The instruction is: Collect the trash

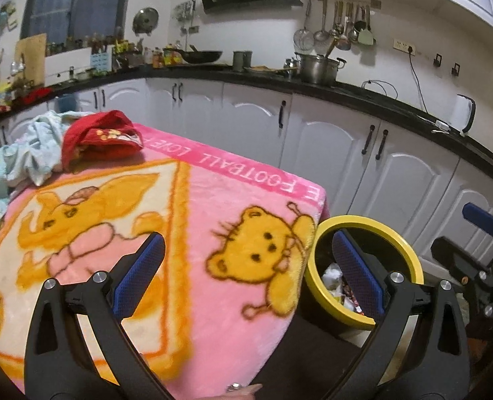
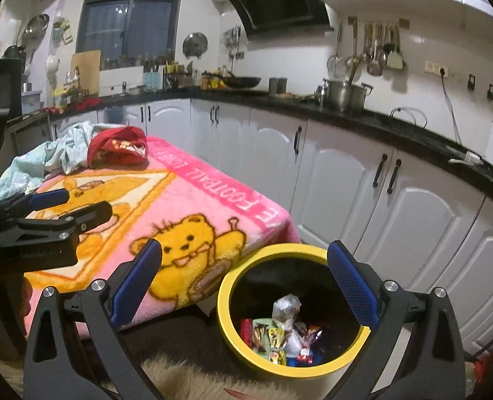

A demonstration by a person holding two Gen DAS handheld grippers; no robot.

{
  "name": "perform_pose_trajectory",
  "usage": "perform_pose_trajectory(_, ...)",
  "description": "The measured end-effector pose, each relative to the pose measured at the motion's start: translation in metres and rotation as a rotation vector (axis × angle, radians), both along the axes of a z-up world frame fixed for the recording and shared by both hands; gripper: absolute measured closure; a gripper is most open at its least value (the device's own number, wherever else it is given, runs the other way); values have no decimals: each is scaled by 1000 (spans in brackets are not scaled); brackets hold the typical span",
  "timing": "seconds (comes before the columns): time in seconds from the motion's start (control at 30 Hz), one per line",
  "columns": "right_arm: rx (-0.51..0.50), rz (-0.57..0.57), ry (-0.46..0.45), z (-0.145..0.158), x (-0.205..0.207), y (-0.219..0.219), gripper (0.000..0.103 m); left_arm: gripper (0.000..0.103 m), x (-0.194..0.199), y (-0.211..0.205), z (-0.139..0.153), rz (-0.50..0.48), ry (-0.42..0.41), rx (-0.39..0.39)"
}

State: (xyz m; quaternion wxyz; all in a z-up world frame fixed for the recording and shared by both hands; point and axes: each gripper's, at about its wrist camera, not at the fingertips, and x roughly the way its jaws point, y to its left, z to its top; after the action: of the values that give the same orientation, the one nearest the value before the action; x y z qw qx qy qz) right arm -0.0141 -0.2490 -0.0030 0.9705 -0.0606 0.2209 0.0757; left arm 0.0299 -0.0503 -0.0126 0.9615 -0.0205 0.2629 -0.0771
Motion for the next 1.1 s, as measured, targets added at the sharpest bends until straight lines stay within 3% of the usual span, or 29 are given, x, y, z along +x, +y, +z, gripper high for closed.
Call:
perform_pose_trajectory(0.37,9,-20,-184,-11,-38,9,6,11,-33,16,-9,62,-99,-25)
perform_pose_trajectory(0.67,-2,-70,-90,-40,-31,13,6,11,-47,18,-14,92,-134,-3)
perform_pose_trajectory(1.1,10,-66,-106,-40,-33,12,6,11,-48,19,-17,88,-127,-12)
